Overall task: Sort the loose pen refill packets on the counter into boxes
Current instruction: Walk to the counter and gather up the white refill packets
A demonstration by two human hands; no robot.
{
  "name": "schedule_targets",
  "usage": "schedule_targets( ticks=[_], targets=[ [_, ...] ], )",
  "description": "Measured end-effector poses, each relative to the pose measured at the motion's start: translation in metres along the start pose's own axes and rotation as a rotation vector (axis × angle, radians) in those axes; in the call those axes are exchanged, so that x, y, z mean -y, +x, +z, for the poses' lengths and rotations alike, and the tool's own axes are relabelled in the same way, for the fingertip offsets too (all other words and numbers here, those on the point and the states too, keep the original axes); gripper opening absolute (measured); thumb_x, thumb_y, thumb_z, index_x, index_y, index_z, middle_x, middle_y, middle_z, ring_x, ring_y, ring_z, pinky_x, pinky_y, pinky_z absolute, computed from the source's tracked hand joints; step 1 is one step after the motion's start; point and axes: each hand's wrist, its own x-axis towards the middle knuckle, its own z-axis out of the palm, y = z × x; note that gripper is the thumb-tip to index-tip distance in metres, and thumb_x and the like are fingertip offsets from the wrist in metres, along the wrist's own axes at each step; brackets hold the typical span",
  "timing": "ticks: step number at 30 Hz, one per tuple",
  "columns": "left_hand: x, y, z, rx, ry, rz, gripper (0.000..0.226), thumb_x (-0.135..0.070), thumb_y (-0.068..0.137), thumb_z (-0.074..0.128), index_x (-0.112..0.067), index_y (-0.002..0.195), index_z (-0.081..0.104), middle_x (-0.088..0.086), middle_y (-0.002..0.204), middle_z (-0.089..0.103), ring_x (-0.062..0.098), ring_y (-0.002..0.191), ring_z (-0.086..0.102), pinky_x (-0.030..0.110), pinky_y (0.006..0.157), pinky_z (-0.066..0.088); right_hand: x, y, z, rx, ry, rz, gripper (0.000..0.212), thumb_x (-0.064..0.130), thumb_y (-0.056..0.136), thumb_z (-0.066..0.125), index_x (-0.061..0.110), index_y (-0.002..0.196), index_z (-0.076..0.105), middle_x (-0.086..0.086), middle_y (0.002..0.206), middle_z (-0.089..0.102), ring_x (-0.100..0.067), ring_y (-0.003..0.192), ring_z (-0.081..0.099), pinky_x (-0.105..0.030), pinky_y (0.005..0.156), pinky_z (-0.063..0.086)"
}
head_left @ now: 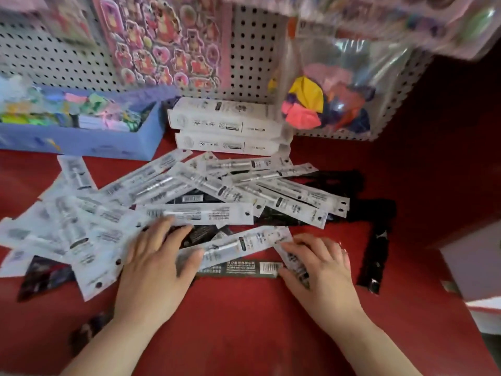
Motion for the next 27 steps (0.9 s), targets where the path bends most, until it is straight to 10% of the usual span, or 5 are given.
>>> schedule_targets(
  ticks=[27],
  targets=[
    [0.003,-0.005,0.014,-0.249,0.035,0.091,0.069,-0.051,0.073,0.014,-0.019,0.115,0.058,0.000,0.132,0.053,0.018,0.127,0.041,0.025,0.105,0.013,0.001,-0.001,0.016,-0.155,0.117,0.069,0.051,0.045,0.061,0.033,0.020,0.091,0.066,0.003,0.091,0.063,-0.026,0.093,0.055,-0.047,0.089,0.041]
  ],
)
